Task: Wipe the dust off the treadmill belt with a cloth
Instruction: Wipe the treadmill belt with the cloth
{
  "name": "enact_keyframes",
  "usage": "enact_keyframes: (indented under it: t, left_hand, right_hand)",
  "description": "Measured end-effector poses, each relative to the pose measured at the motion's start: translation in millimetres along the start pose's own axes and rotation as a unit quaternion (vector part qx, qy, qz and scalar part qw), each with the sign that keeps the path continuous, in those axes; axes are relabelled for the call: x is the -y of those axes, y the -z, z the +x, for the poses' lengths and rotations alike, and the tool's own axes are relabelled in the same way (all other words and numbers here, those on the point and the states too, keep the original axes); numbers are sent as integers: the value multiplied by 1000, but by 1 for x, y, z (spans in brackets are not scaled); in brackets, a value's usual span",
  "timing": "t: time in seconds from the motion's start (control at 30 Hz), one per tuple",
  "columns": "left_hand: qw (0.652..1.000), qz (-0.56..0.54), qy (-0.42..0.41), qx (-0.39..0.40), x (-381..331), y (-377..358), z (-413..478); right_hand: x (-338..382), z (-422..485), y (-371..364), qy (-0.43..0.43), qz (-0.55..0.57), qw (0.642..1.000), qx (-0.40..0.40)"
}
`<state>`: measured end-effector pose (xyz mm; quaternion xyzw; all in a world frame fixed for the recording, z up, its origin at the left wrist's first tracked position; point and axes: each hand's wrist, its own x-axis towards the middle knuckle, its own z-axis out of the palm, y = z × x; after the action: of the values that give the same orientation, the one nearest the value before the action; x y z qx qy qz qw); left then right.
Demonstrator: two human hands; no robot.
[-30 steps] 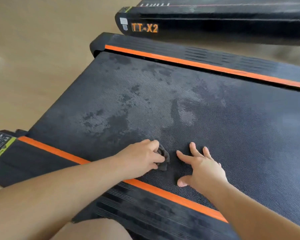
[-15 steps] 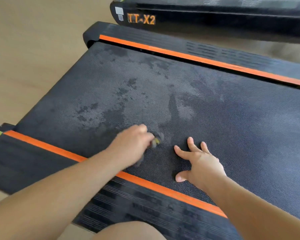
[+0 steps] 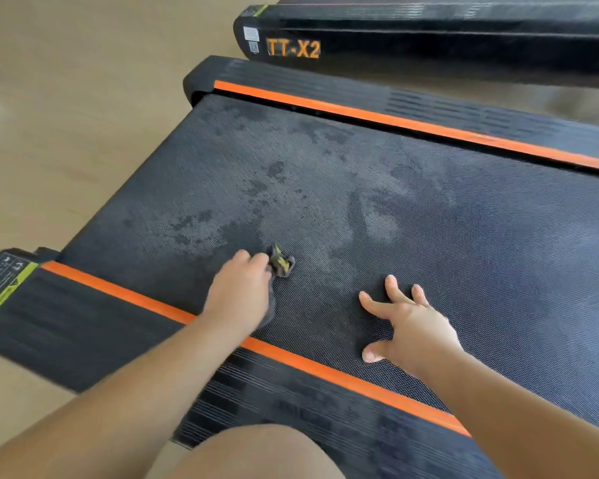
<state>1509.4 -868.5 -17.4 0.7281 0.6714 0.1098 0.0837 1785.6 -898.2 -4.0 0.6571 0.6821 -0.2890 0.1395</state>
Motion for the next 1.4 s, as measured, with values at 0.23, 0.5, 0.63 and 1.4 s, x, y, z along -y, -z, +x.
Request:
enact_keyframes:
  t: [0.23,0.5,0.63,1.4]
  left_hand:
    - [977,-54,-173,113,-62,-10,-38]
    - [999,-27,-20,13,-34,-9,-19]
    - [980,-60,-158,104,-45,-5,-43]
    - [975,3,-106,198,-47,-1,50]
  right_hand:
    - [1,0,0,-2,-13,1000,1]
    - [-1,2,-1,-2,-11,1000,3]
    - [-1,2,-1,-3,-14,1000,8]
    - [2,-3,12,21,-86,996,24]
